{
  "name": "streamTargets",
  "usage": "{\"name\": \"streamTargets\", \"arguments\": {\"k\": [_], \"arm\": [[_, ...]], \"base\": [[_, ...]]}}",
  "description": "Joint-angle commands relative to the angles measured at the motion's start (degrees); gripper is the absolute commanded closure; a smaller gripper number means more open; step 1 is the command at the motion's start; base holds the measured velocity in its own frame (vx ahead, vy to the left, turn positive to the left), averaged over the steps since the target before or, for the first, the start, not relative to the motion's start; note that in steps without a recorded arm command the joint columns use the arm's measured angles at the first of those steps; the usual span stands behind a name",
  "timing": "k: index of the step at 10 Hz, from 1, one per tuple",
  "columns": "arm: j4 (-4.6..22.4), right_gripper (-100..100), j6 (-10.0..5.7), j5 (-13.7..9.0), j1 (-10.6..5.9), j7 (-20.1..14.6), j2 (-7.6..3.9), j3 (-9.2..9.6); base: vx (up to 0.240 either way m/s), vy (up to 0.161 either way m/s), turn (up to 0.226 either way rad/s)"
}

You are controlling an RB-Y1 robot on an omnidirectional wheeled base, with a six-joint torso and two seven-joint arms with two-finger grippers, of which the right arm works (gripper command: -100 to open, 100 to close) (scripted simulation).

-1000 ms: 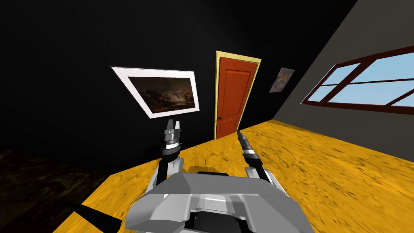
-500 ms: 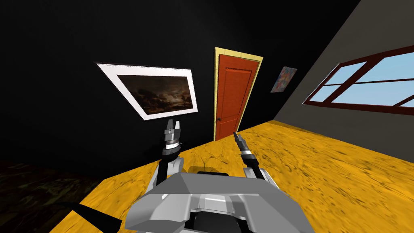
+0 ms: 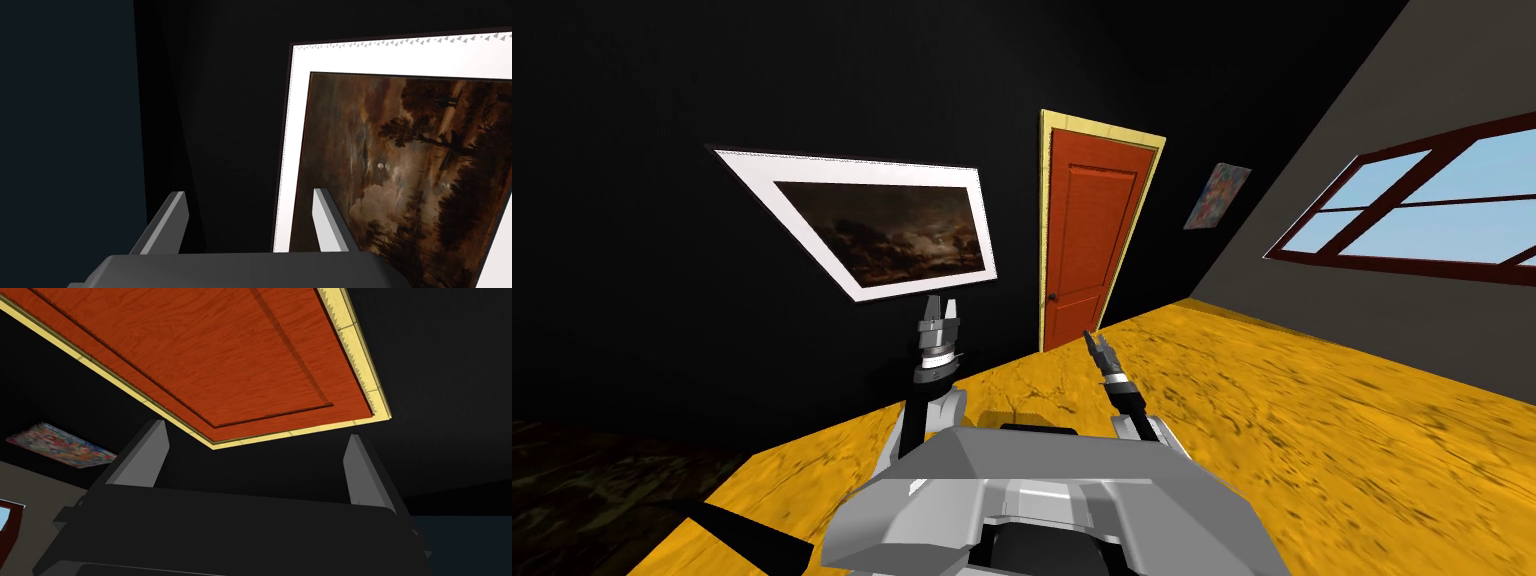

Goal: Pull the door open

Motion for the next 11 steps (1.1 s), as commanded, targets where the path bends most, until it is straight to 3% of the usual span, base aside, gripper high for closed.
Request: {"name": "streamTargets", "arguments": {"k": [1,11], "arm": [[2.29,-100,-0.74,0.81,-0.92,1.78,0.07,0.04],[14.53,-100,-4.76,5.61,-5.09,11.57,0.61,0.46]], "base": [[0.094,-0.021,-0.004],[0.100,-0.042,-0.003]]}}
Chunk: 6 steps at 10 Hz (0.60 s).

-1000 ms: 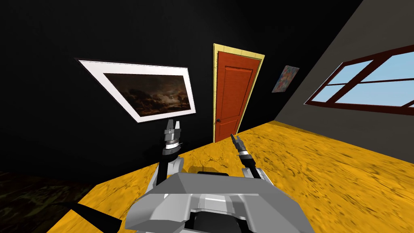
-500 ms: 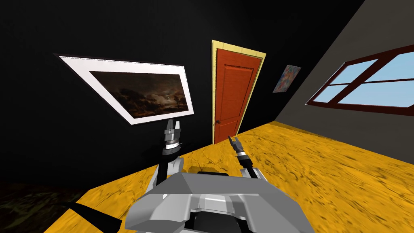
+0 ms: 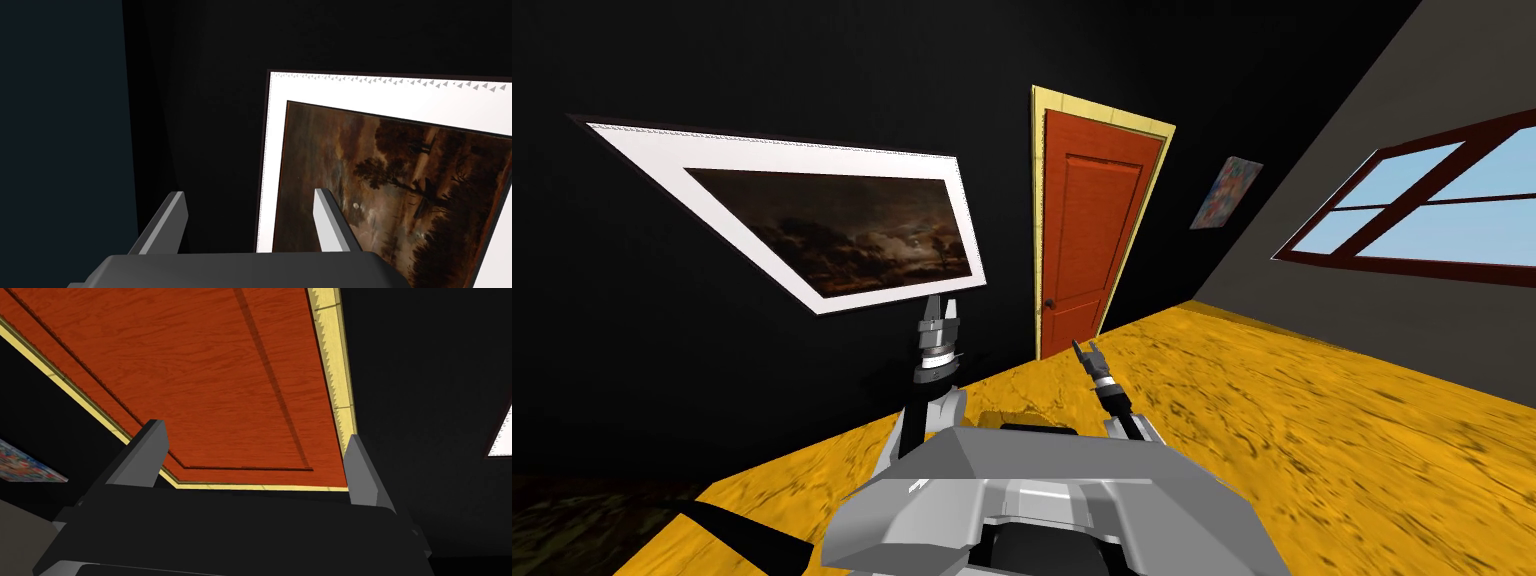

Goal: Pull the door open

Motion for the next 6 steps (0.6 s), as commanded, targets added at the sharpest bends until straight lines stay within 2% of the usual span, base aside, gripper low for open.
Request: {"name": "streamTargets", "arguments": {"k": [1,6], "arm": [[1.85,-100,-0.81,0.81,-0.41,1.77,0.26,0.13],[7.67,-100,-2.72,3.09,-2.39,6.42,0.86,0.33]], "base": [[0.092,-0.037,-0.005],[0.104,-0.043,-0.004]]}}
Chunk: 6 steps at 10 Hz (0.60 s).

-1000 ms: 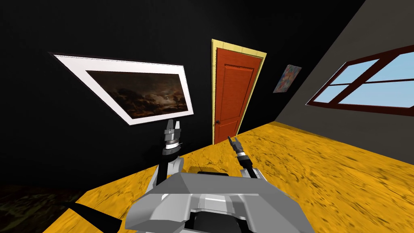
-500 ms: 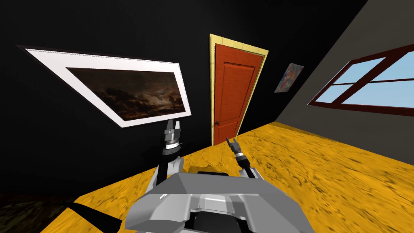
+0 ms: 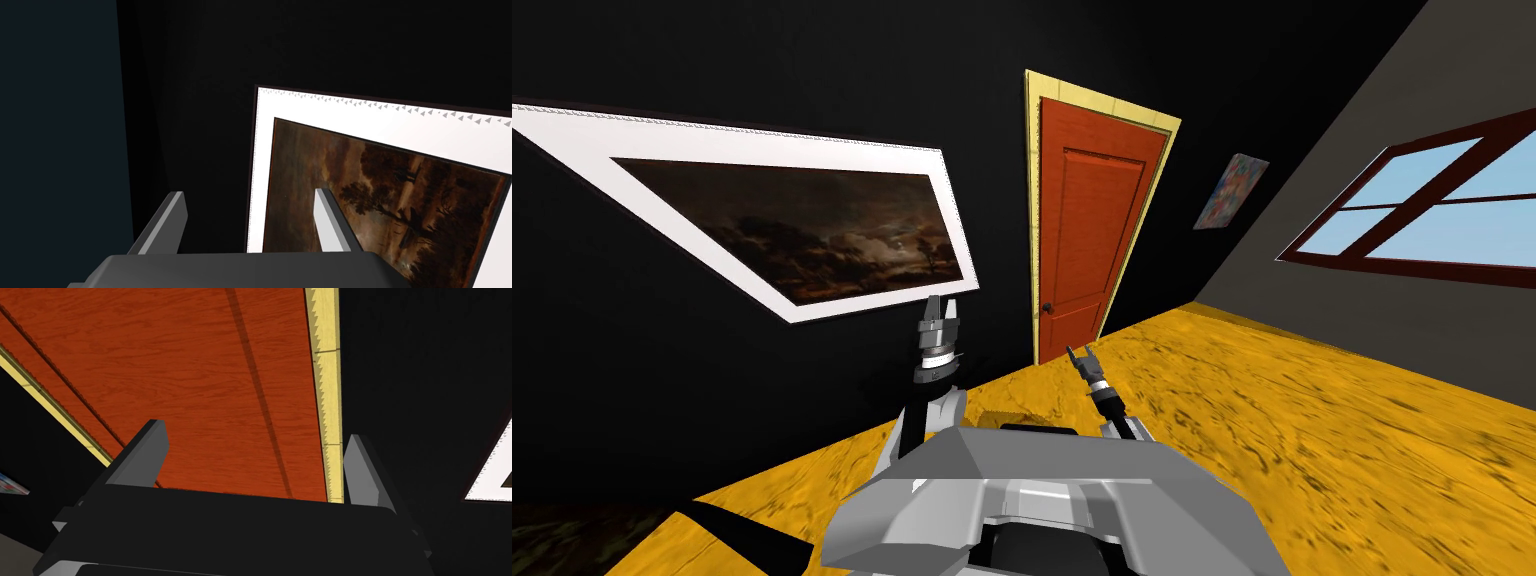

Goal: Pull the door open

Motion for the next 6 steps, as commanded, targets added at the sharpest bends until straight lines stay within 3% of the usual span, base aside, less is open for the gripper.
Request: {"name": "streamTargets", "arguments": {"k": [1,6], "arm": [[1.96,-100,-0.51,0.71,-0.90,1.50,0.16,0.02],[8.31,-100,-2.60,3.20,-3.07,6.57,1.13,0.24]], "base": [[0.082,-0.042,-0.006],[0.121,-0.039,-0.006]]}}
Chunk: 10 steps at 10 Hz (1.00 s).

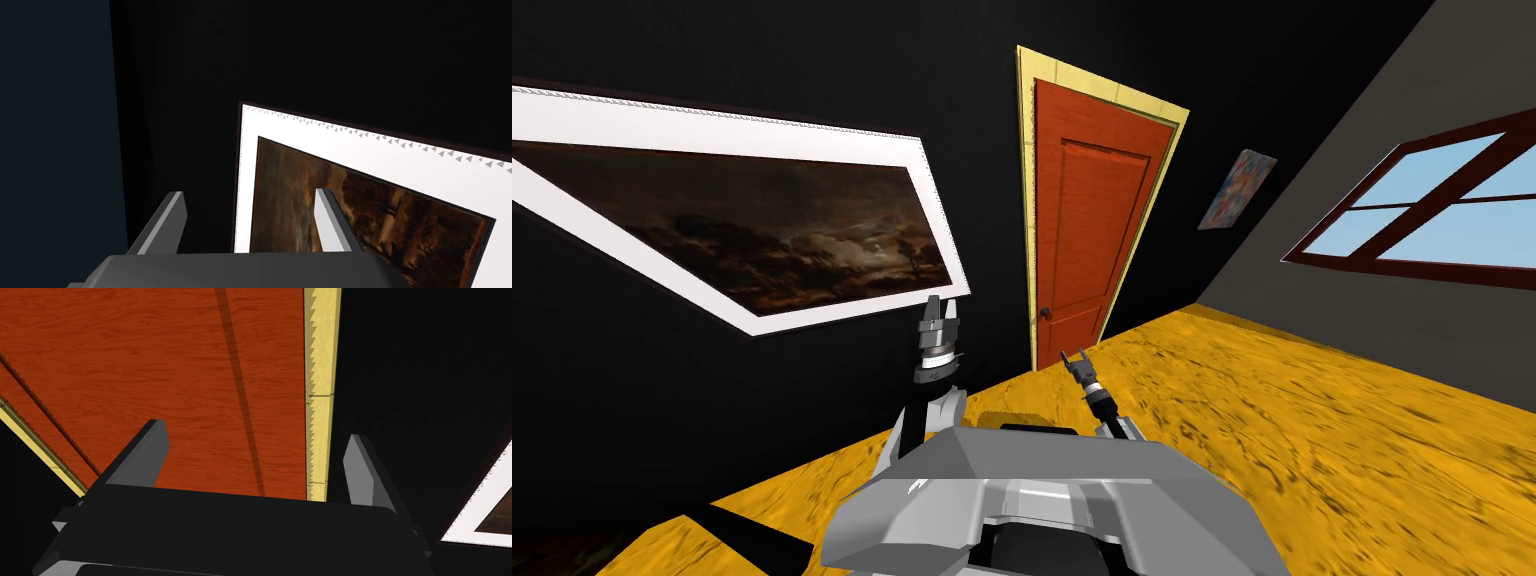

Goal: Pull the door open

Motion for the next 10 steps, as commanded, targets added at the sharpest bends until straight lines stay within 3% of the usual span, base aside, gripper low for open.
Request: {"name": "streamTargets", "arguments": {"k": [1,10], "arm": [[1.65,-100,-0.65,0.67,-0.46,1.43,0.24,0.06],[11.71,-100,-3.97,4.62,-3.91,9.48,2.69,0.41]], "base": [[0.095,-0.043,-0.006],[0.138,-0.035,-0.009]]}}
